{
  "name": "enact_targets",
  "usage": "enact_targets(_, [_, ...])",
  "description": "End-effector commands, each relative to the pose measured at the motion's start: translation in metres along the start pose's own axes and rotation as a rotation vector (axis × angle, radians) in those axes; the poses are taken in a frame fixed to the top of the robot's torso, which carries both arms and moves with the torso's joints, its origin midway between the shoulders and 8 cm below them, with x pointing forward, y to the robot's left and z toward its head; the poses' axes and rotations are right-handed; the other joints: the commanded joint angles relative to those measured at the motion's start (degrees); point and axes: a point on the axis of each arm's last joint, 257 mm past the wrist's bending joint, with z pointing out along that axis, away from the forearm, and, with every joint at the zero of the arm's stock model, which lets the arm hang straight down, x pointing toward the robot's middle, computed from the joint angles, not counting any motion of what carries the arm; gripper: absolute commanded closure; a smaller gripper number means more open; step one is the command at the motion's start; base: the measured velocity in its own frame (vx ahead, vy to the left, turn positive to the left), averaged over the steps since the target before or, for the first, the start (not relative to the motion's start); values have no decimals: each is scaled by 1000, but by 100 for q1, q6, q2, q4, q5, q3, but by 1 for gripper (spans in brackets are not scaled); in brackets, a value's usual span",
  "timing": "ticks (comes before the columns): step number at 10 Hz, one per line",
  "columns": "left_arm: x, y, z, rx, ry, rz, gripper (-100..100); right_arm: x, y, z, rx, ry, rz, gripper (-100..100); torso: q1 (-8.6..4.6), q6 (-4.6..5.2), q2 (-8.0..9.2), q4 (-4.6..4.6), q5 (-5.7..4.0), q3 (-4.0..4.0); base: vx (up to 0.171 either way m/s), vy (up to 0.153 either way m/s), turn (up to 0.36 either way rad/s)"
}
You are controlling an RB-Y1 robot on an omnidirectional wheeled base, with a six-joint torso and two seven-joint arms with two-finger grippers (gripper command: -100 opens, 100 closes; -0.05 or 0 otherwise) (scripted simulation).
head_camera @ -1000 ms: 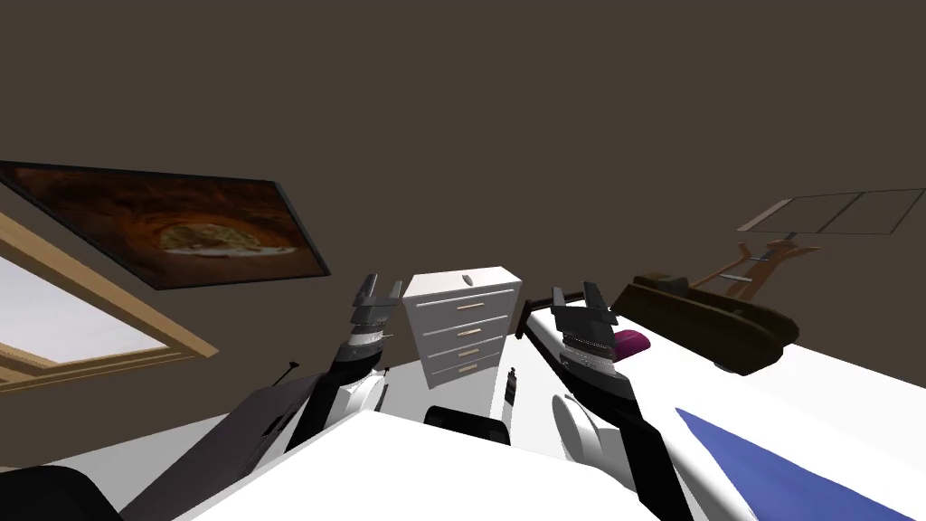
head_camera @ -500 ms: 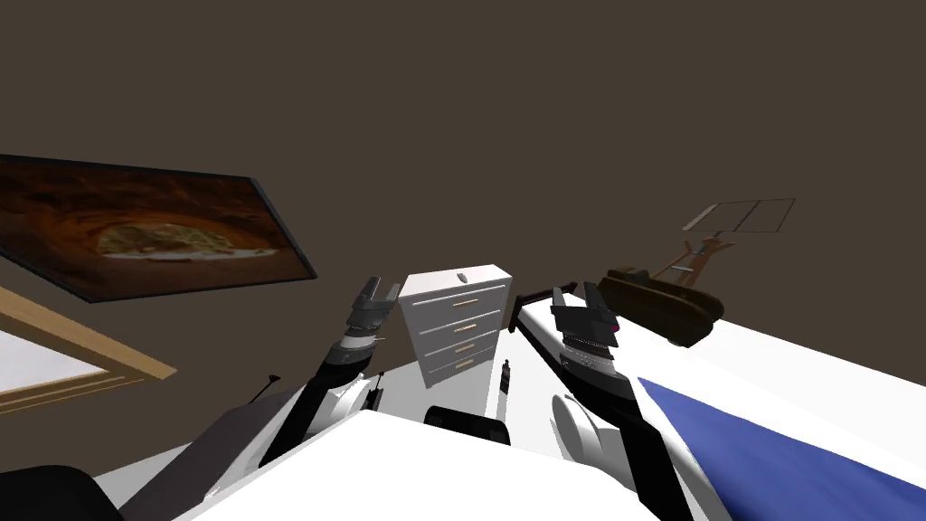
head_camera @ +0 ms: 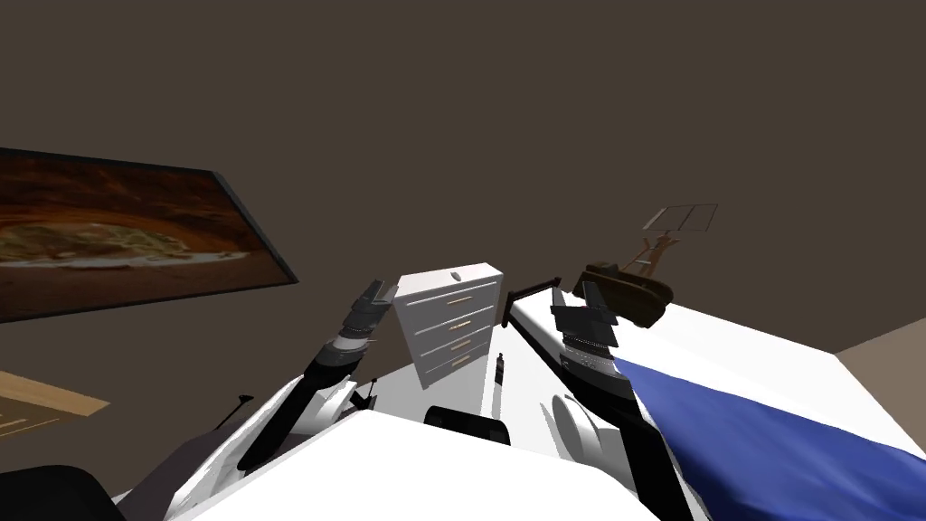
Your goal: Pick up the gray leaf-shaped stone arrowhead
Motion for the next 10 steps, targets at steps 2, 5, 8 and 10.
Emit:
enact_targets(2, [0, 3, -4, 0, 85, 94, -100, 0, 0, 0, 0, 0, 0, 0, -2, -4, -1, 0, 0, 0, -48, -3, -137])
enact_targets(5, [4, 6, -6, 5, 179, 169, -100, 0, 0, 0, 0, 0, 0, 0, -4, 0, 2, 1, -1, 1, -49, -4, -155])
enact_targets(8, [2, 13, -13, 13, 294, 302, -100, 0, 0, 0, 0, 0, 0, 0, -3, -4, -2, 0, -1, -1, -48, -12, -189])
enact_targets(10, [6, 13, -11, 20, 336, 313, -100, 0, 0, 0, 0, 0, 0, 0, -6, -4, -2, 0, -1, 0, -28, -9, -68])
